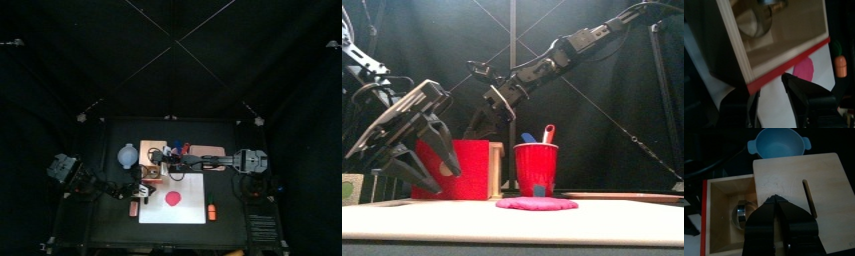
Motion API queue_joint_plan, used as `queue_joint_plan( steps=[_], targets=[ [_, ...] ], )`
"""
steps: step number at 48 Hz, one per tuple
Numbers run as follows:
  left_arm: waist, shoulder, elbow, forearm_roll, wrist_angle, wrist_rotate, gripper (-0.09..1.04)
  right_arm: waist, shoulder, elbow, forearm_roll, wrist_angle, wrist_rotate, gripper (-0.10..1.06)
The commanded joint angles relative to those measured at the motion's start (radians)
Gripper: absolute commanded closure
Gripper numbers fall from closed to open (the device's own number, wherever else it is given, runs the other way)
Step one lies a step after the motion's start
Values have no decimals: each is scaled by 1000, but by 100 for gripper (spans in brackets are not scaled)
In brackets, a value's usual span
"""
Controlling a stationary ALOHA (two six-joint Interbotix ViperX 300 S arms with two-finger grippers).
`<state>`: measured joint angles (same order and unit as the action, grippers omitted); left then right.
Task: Get the cutter from the drawer then cut the dough then place the extra dough in the bowl
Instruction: Place the cutter on the board
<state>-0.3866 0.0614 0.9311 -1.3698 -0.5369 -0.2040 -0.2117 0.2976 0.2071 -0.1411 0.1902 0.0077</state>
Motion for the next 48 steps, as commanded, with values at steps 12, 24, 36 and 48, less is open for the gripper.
queue_joint_plan(
  steps=[12,24,36,48],
  targets=[
    [0,-28,-9,11,-3,3,3,-8,-5,-6,0,11,2,93],
    [-20,-104,3,92,-2,6,4,-8,-5,-8,0,11,2,93],
    [-46,-232,60,247,35,11,5,-8,-5,-12,0,11,2,93],
    [-32,-426,143,571,2,9,5,-2,-12,-34,-18,11,0,93]
  ],
)
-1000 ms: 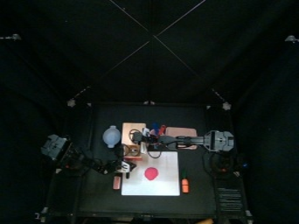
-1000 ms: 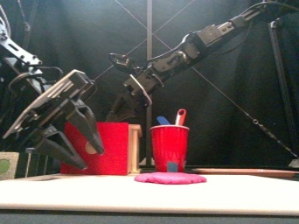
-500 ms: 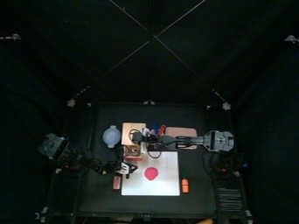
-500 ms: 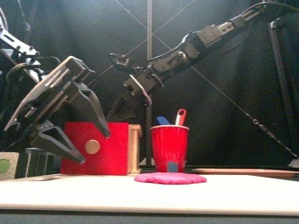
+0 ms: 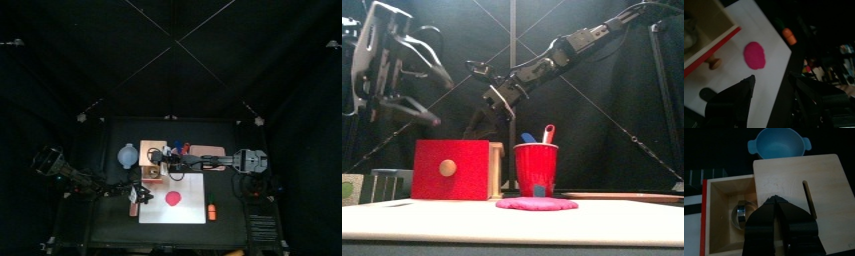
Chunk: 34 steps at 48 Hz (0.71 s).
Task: Get the cutter from the drawer then cut the dough then place the extra dough in the bowl
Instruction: Place the cutter on the board
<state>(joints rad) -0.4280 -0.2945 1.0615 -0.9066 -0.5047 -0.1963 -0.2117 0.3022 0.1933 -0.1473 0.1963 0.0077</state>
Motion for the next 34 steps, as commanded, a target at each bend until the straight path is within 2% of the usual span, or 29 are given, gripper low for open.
queue_joint_plan(
  steps=[1,14,22,28,34],
  targets=[
    [12,-84,20,130,-40,3,5,-2,-18,-23,-17,5,0,93],
    [149,-229,158,465,-195,12,6,23,-41,-74,-77,5,2,91],
    [255,-264,230,581,-201,57,5,51,-78,-97,-91,5,2,87],
    [331,-279,245,620,-201,100,5,74,-101,-94,-92,6,2,75],
    [357,-298,229,641,-204,129,5,101,-112,-80,-91,17,2,52]
  ],
)
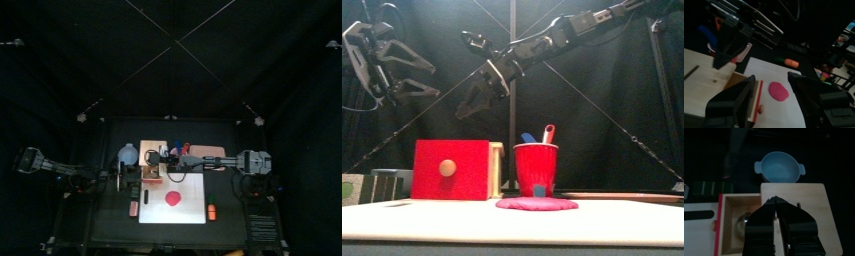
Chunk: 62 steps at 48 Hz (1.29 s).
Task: Get the cutter from the drawer then cut the dough then place the extra dough in the bowl
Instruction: Place the cutter on the board
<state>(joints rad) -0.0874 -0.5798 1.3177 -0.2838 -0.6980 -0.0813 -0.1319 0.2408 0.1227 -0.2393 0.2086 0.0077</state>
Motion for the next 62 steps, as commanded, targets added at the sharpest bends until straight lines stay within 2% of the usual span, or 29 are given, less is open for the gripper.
queue_joint_plan(
  steps=[1,7,12,22,36,52,62],
  targets=[
    [20,-15,-31,23,-9,17,5,25,-52,-8,3,8,2,48],
    [44,-28,-35,63,-11,48,5,43,-46,-9,12,28,6,23],
    [55,-31,-28,80,-11,84,5,46,-37,-15,28,63,9,11],
    [55,-31,-25,78,-5,100,5,40,-23,-25,103,161,14,11],
    [55,-31,-25,81,-3,101,5,34,25,-80,163,267,14,11],
    [58,-32,-20,94,-3,103,5,23,112,-184,155,377,12,13],
    [60,-38,-12,112,-3,106,5,12,138,-202,156,394,11,21]
  ],
)
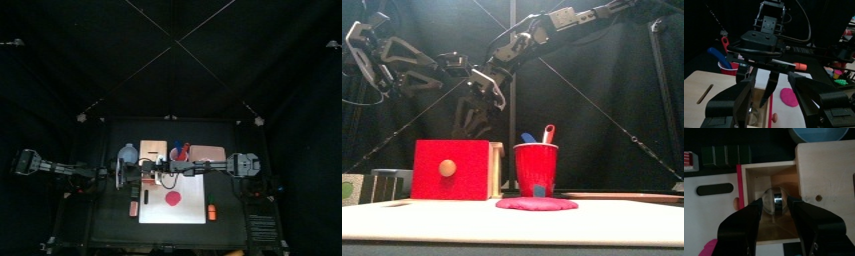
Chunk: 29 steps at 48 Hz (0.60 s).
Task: Get the cutter from the drawer then cut the dough then place the extra dough in the bowl
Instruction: Place the cutter on the board
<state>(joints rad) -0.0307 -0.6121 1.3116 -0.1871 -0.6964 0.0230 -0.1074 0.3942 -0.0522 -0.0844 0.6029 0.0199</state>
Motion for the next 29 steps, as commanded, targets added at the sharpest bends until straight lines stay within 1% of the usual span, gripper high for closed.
queue_joint_plan(
  steps=[1,6,10,20,29],
  targets=[
    [2,-8,-6,23,-5,2,5,-12,-14,-28,3,-2,-2,22],
    [-3,-23,5,66,-5,0,5,-12,-2,-26,2,0,-2,26],
    [-6,-40,9,83,-5,-3,5,-14,9,-26,0,0,-2,26],
    [-12,-72,20,81,-5,-6,5,-21,29,-29,-2,-2,-2,27],
    [-12,-72,28,75,-3,-6,5,-21,31,-35,-2,-2,0,29]
  ],
)
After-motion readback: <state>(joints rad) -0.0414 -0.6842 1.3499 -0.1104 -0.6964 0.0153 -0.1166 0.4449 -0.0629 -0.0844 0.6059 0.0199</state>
